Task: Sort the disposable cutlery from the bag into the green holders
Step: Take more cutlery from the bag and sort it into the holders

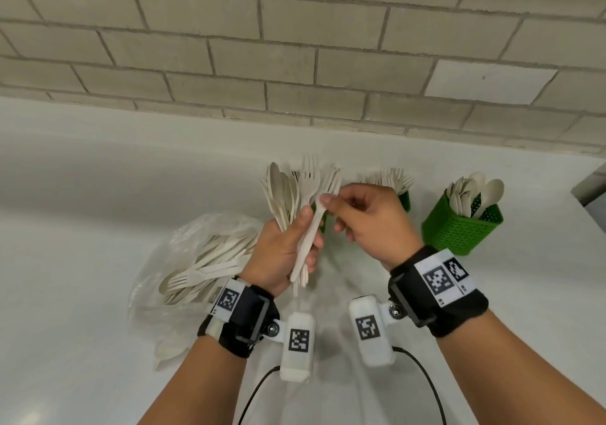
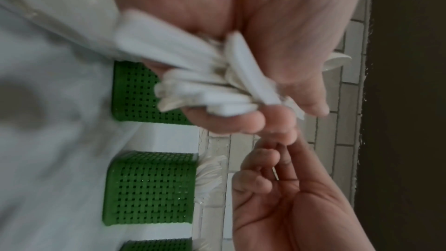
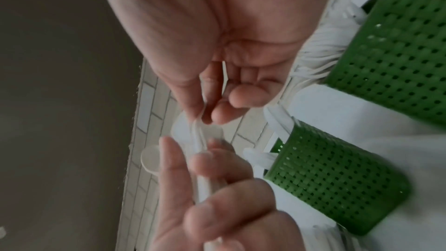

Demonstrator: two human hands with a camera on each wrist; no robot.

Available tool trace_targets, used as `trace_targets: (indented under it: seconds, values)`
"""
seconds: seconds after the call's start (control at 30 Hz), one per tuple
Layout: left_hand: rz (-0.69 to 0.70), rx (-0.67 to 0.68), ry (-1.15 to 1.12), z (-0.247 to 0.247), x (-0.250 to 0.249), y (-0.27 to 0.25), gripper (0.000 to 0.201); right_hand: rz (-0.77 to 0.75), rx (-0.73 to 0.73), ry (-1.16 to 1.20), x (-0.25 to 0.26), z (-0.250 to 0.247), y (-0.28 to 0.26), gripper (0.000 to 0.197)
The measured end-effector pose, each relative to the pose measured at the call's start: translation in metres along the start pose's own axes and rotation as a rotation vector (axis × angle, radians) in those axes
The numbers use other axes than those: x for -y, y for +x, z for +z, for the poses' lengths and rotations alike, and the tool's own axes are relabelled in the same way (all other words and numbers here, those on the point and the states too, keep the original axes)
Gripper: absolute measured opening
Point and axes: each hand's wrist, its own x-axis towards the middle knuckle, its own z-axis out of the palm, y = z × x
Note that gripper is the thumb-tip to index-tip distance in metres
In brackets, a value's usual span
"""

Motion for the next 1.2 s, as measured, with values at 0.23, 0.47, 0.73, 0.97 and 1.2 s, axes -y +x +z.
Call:
trace_targets:
  seconds: [0.23,0.47,0.73,0.97,1.2]
  values:
    - [0.152,-0.135,0.389,0.019,0.004,-0.005,0.050,0.026,-0.156,0.165,0.006,-0.009,-0.006,0.027]
    - [0.202,-0.078,0.424,0.030,0.003,-0.010,0.051,-0.057,-0.112,0.141,0.004,-0.016,-0.010,0.036]
    - [0.138,-0.092,0.433,0.024,0.000,-0.008,0.052,-0.021,-0.006,0.243,0.000,-0.021,-0.008,0.007]
    - [-0.043,-0.050,0.207,0.033,0.003,-0.013,0.037,-0.014,-0.099,0.258,-0.003,-0.024,-0.003,0.012]
    - [-0.227,-0.022,-0.186,0.030,0.000,-0.014,0.022,-0.001,-0.222,0.462,0.006,-0.046,0.000,0.020]
